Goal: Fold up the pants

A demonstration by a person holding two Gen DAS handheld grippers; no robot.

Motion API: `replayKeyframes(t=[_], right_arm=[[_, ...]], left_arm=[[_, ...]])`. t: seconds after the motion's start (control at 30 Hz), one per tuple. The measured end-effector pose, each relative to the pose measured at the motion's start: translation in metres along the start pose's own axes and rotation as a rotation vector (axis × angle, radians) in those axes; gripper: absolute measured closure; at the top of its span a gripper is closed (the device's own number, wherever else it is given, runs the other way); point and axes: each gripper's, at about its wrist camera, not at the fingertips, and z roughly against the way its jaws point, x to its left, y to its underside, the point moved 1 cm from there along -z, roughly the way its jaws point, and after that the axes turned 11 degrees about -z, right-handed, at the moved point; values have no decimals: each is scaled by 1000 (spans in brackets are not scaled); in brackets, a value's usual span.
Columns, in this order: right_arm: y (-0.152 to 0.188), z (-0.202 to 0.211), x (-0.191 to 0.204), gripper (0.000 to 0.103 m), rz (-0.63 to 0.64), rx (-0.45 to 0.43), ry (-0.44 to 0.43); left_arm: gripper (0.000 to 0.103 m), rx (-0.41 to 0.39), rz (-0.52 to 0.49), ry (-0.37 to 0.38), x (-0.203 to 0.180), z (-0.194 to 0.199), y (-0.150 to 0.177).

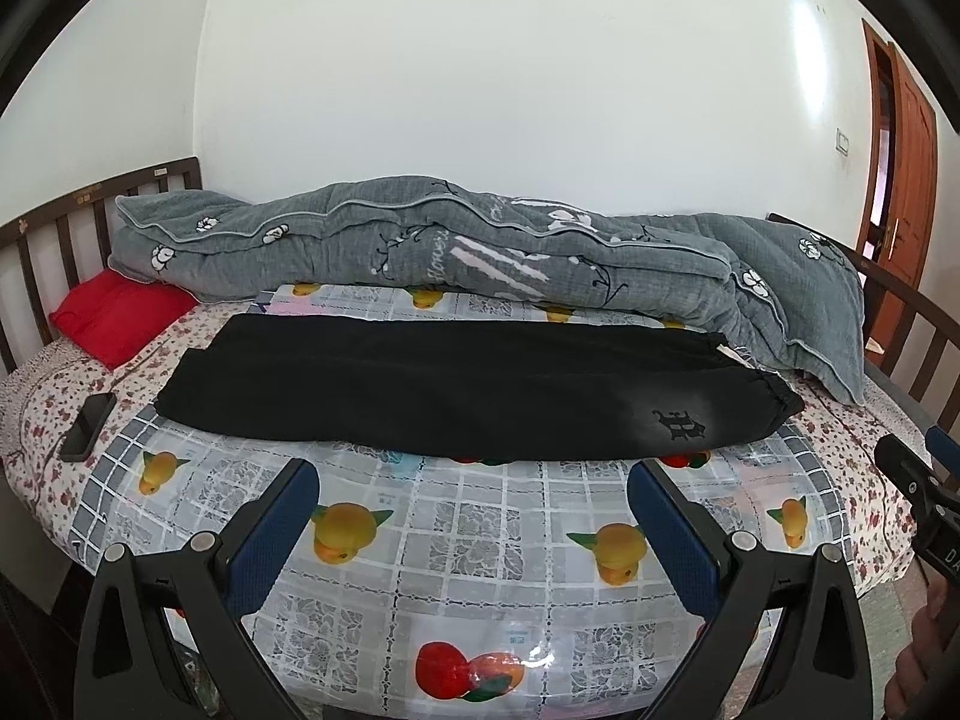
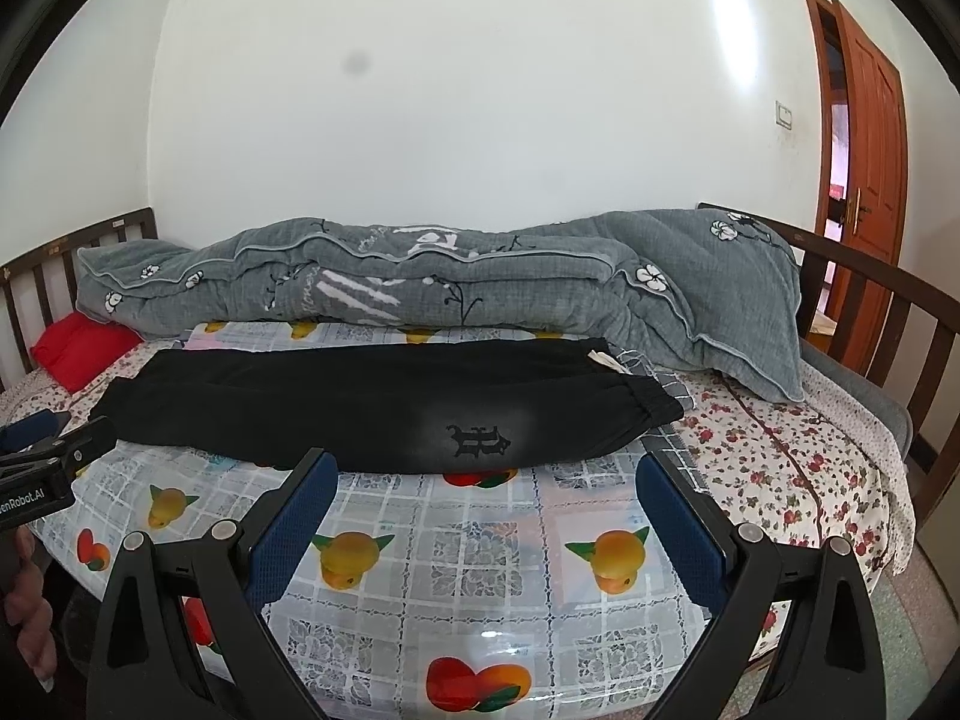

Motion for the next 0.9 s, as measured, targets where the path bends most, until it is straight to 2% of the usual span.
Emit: replayKeyframes(t=[0.53, 0.73, 0.83, 0.9], right_arm=[[5, -3, -2, 5, -13, 10, -16], [13, -21, -3, 5, -11, 34, -42], [22, -41, -6, 5, -28, 61, -31], [30, -58, -9, 5, -40, 88, -30]], left_arm=[[0, -6, -9, -3, -4, 0, 3], [0, -9, -29, -7, -6, -13, 6], [0, 13, -25, -48, -4, -30, 12], [0, 38, -16, -44, -1, -45, 16]])
